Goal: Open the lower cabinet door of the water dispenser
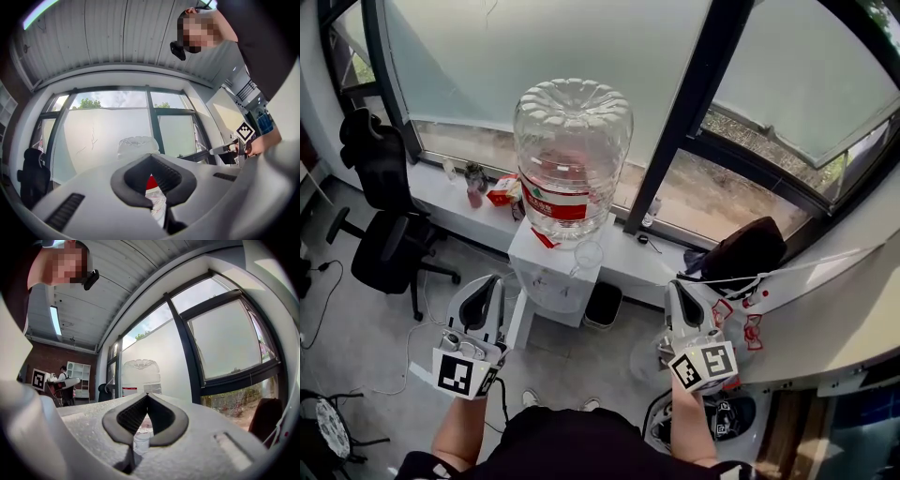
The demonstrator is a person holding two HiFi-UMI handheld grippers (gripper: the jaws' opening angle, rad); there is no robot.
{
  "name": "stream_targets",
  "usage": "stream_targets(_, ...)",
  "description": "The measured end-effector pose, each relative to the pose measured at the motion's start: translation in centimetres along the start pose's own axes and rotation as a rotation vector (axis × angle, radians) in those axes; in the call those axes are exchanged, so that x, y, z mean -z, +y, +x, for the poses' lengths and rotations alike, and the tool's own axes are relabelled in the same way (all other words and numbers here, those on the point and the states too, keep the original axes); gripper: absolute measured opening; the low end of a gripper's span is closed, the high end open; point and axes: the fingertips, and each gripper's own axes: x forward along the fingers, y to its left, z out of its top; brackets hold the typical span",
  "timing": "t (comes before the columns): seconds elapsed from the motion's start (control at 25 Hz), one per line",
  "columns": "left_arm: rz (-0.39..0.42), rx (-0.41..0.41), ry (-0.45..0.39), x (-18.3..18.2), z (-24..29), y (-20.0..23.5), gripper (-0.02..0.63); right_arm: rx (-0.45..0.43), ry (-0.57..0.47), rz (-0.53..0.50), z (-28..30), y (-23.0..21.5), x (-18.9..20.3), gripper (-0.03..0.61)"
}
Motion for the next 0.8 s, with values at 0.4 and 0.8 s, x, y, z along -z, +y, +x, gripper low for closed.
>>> stream_targets(0.4,0.007,-0.021,-0.053,-2.1,-1.4,0.0,0.009,0.030,0.008,-0.067,-1.5,-0.3,-0.7,0.005)
stream_targets(0.8,0.024,-0.031,-0.045,-2.1,-1.6,0.6,0.009,0.023,0.007,-0.080,-1.4,0.3,-0.9,0.005)
